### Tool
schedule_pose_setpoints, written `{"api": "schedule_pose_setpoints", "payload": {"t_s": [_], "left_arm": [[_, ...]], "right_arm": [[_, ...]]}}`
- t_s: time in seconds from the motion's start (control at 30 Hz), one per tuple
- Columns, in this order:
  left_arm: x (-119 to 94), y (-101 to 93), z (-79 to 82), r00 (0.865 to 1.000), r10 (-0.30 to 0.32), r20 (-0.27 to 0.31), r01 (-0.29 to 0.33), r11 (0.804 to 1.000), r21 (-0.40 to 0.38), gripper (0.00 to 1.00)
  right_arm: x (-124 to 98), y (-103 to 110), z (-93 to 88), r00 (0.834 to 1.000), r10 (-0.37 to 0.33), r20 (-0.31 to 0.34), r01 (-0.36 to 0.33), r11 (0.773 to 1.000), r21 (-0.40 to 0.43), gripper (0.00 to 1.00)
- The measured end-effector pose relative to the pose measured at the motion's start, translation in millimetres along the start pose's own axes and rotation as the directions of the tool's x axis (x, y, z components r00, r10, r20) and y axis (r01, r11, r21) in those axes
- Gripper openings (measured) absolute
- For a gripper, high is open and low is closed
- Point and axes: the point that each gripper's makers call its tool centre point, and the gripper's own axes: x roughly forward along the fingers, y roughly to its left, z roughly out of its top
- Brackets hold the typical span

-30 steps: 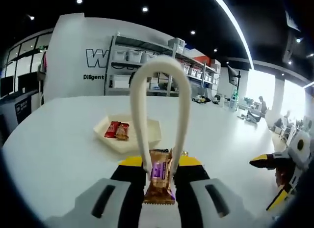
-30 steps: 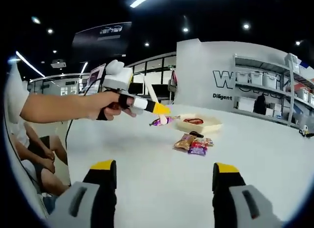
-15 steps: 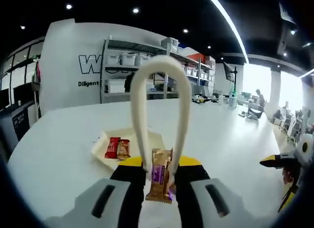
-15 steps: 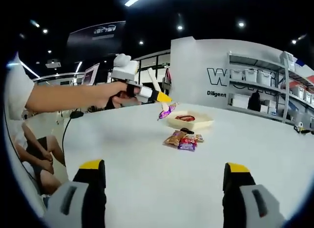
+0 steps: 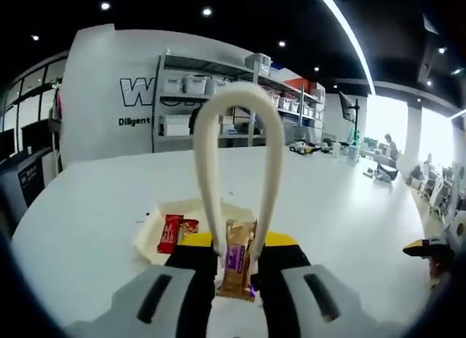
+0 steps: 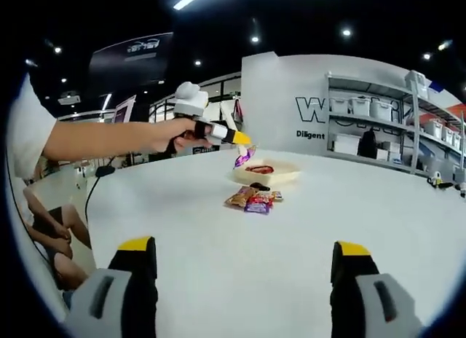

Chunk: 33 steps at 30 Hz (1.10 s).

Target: Place the target food into the container with the food tongs after gripping and lifting it, then release it inside without dropping or visibly crushing the food.

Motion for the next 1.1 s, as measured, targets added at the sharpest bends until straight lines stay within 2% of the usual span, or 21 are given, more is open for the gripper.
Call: {"api": "schedule_pose_setpoints", "payload": {"t_s": [0.13, 0.23, 0.33, 0.47, 0.53, 0.63, 0.73, 0.8, 0.9, 0.97, 1.1], "left_arm": [[13.4, 4.7, 11.1, 1.0, 0.007, -0.01, -0.007, 0.999, 0.031, 0.2], [26.6, 8.7, 10.6, 0.999, 0.012, -0.035, -0.011, 0.999, 0.043, 0.2], [43.2, 12.9, 1.3, 0.997, 0.015, -0.074, -0.013, 1.0, 0.02, 0.2], [57.8, 17.0, -12.5, 0.994, 0.033, -0.107, -0.029, 0.999, 0.032, 0.2], [64.3, 17.7, -20.2, 0.992, 0.028, -0.12, -0.029, 1.0, -0.006, 0.2], [72.0, 19.5, -26.7, 0.991, 0.043, -0.128, -0.041, 0.999, 0.019, 0.2], [79.7, 17.9, -31.9, 0.99, 0.034, -0.139, -0.035, 0.999, -0.004, 0.21], [85.0, 20.5, -35.5, 0.987, 0.051, -0.153, -0.044, 0.998, 0.05, 0.21], [91.8, 24.5, -41.9, 0.984, 0.06, -0.168, -0.053, 0.998, 0.044, 0.21], [93.8, 25.0, -38.6, 0.988, 0.056, -0.147, -0.058, 0.998, -0.005, 0.21], [95.4, 22.8, -37.0, 0.987, 0.056, -0.15, -0.052, 0.998, 0.03, 0.22]], "right_arm": [[1.8, -1.7, 1.3, 1.0, -0.001, 0.0, 0.001, 1.0, 0.001, 0.99], [2.9, -1.7, 4.1, 1.0, -0.001, 0.008, 0.001, 1.0, 0.001, 0.99], [4.8, -1.9, 6.2, 1.0, -0.003, 0.015, 0.003, 1.0, -0.008, 0.98], [5.3, -3.2, 5.4, 1.0, -0.004, 0.011, 0.004, 1.0, -0.006, 0.97], [5.0, -4.8, 5.1, 1.0, -0.007, 0.011, 0.007, 1.0, -0.012, 0.96], [3.5, -7.7, 4.9, 1.0, -0.01, 0.012, 0.01, 1.0, -0.008, 0.96], [2.7, -10.0, 6.2, 1.0, -0.004, 0.021, 0.004, 1.0, 0.007, 0.96], [2.6, -11.2, 5.9, 1.0, -0.005, 0.021, 0.005, 1.0, 0.008, 0.96], [1.8, -13.6, 6.0, 1.0, -0.01, 0.02, 0.01, 1.0, 0.007, 0.95], [0.1, -15.6, 5.7, 1.0, -0.014, 0.022, 0.014, 1.0, 0.005, 0.95], [-2.2, -23.3, 2.0, 0.999, -0.026, 0.018, 0.026, 1.0, 0.017, 0.95]]}}
